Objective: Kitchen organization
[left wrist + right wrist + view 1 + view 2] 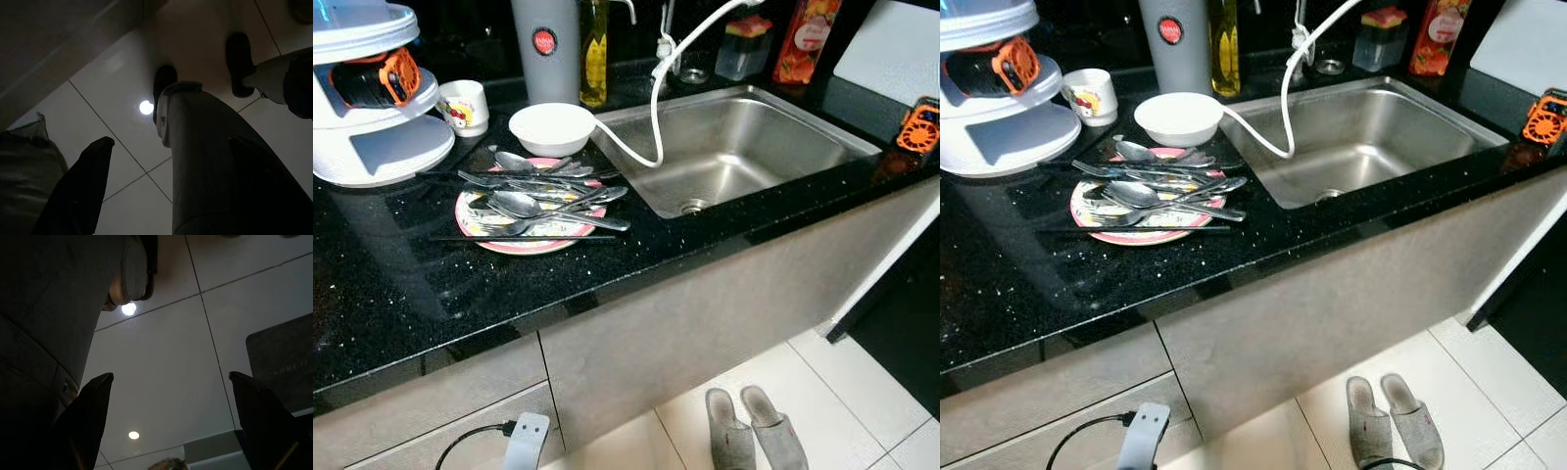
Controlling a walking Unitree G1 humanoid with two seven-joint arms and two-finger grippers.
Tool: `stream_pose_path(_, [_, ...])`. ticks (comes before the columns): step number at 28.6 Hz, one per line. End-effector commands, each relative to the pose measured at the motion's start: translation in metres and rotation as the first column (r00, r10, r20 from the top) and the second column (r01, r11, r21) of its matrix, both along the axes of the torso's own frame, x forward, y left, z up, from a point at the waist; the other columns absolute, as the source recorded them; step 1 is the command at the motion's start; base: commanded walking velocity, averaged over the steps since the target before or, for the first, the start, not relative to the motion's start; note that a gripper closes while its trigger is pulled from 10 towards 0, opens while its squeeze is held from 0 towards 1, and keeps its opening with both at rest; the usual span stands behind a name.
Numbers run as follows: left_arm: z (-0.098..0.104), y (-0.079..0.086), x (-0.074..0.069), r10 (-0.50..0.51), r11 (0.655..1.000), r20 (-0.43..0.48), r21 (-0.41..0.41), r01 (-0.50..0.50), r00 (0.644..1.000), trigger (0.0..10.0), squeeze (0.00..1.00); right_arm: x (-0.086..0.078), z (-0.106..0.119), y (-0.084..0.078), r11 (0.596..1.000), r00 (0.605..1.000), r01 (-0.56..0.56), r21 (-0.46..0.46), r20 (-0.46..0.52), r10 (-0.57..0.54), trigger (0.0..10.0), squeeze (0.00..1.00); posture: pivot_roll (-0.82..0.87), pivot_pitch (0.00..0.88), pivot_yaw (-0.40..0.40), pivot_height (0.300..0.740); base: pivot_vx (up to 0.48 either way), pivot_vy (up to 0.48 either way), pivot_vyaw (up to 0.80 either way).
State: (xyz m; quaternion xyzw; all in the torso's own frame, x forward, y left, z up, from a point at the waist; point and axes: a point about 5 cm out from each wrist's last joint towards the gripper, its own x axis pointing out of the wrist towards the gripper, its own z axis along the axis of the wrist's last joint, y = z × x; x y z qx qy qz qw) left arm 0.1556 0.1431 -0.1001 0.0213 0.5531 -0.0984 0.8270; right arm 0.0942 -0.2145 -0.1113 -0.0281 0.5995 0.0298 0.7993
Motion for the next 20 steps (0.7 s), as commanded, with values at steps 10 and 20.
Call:
stream_pose_path(10, [-0.0055,-0.0009,-0.0148,0.013,1.0,-0.059,-0.008,-0.013,0.998,10.0,0.0,-0.0033,-0.002,0.0076,1.0,1.0,-0.007,0.028,-0.012,0.007,10.0,0.0,-0.02,0.041,-0.039,0.74,-0.034,0.0,0.0])
stream_pose_path(20, [-0.0055,0.0006,-0.0147,0.003,1.0,-0.058,0.001,-0.003,0.998,10.0,0.0,-0.0023,-0.0018,0.0094,0.999,1.0,-0.023,0.048,-0.003,0.023,10.0,0.0,-0.02,0.043,-0.038,0.74,0.0,0.0,0.07])
